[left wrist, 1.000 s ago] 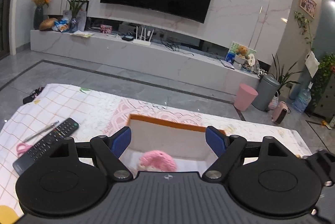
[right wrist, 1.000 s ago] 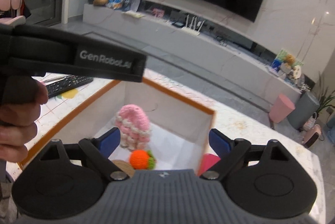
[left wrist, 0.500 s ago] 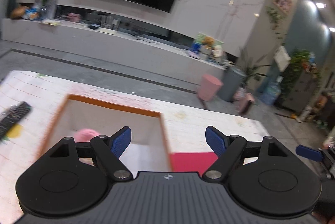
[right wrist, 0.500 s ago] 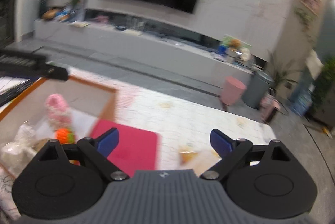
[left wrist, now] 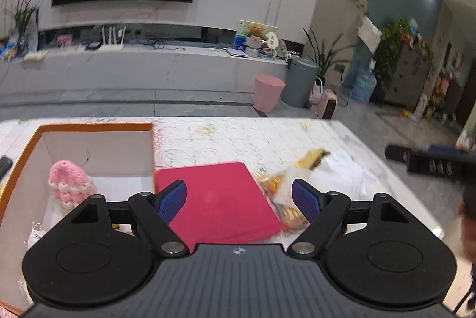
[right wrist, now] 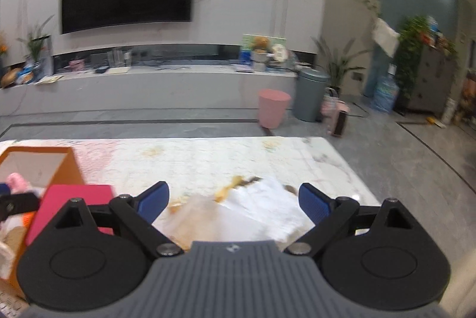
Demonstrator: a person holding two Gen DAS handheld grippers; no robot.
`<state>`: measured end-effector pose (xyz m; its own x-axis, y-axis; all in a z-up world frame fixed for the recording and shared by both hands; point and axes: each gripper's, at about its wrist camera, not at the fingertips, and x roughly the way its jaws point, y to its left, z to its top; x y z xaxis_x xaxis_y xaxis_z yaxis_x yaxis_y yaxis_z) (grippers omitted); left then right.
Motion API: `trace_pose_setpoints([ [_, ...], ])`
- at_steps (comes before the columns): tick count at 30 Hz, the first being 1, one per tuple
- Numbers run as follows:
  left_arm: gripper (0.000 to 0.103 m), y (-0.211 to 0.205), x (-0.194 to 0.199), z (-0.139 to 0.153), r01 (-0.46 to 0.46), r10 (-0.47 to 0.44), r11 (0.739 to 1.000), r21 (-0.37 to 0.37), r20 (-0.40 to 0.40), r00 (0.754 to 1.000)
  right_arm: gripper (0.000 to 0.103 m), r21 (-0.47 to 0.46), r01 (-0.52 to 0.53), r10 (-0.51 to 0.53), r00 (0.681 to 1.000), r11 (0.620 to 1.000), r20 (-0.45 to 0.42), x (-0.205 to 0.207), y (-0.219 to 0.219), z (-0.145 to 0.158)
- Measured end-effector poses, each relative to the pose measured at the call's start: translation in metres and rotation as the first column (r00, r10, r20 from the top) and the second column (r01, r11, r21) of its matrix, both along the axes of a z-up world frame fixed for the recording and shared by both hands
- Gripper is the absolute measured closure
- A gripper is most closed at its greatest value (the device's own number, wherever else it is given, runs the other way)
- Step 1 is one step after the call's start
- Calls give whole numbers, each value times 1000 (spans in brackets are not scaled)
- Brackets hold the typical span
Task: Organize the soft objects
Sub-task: 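Move both tools back toward the white bags on the table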
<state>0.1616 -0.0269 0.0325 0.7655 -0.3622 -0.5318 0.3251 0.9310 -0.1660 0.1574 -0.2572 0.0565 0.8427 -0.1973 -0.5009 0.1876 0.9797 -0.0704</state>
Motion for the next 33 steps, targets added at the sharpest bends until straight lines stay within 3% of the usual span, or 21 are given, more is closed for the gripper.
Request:
trace_pose_setpoints([
  [6, 8, -44, -19, -27, 82, -84, 994, 67, 33, 996, 11, 44, 17, -16, 999, 999, -43, 4, -36, -18],
  [14, 8, -96, -35, -82, 188, -195, 974, 128, 42, 980, 11, 191, 100, -82, 991, 976, -102, 7, -88, -40],
  [17, 8, -107, -43, -98, 192, -204, 975, 109, 112, 973, 11, 133, 77, -61, 991, 988, -121, 10, -93, -46],
  [21, 8, -135, -42, -114, 197, -233, 953, 229, 146, 961, 11, 62, 41, -30, 986, 997, -163, 17, -105, -57],
  [26, 8, -159, -21, -126, 85, -131, 963, 255, 171, 976, 11, 155, 90, -63, 983, 984, -173, 20, -131, -62],
  [33, 8, -180, -2, -137, 77, -147, 950, 303, 217, 965, 11, 287, 153, -107, 979, 945, -171, 23, -155, -67],
])
